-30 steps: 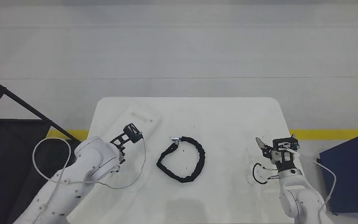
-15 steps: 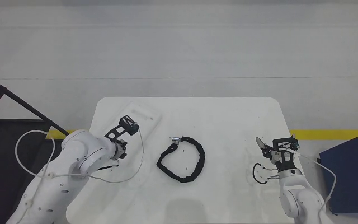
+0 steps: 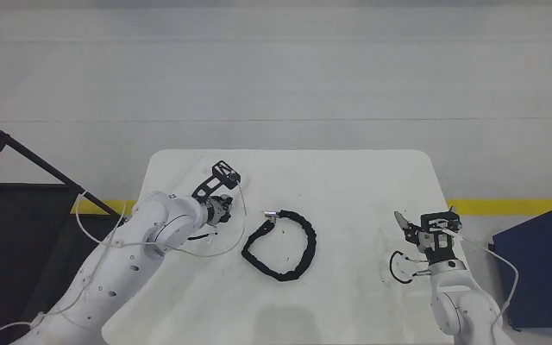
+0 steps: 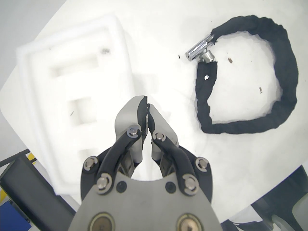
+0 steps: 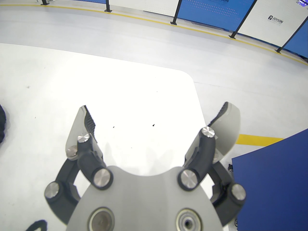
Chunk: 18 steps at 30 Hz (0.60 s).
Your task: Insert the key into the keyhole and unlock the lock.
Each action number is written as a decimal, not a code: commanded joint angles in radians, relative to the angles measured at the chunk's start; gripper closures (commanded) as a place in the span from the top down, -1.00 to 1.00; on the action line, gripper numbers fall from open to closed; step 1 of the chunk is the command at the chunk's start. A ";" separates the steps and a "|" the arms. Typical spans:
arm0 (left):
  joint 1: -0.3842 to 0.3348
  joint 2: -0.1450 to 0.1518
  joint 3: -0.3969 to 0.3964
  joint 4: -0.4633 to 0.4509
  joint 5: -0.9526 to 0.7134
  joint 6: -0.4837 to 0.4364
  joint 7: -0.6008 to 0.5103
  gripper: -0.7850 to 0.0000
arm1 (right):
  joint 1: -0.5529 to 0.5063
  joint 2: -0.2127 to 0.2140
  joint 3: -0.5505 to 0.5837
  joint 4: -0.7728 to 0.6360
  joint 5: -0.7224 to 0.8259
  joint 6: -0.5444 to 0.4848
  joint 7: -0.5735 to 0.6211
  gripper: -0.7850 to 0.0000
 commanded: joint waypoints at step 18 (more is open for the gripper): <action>-0.353 -0.191 0.317 0.425 0.090 0.124 0.108 -1.00 | 0.000 0.000 0.000 0.000 0.000 0.000 0.000 1.00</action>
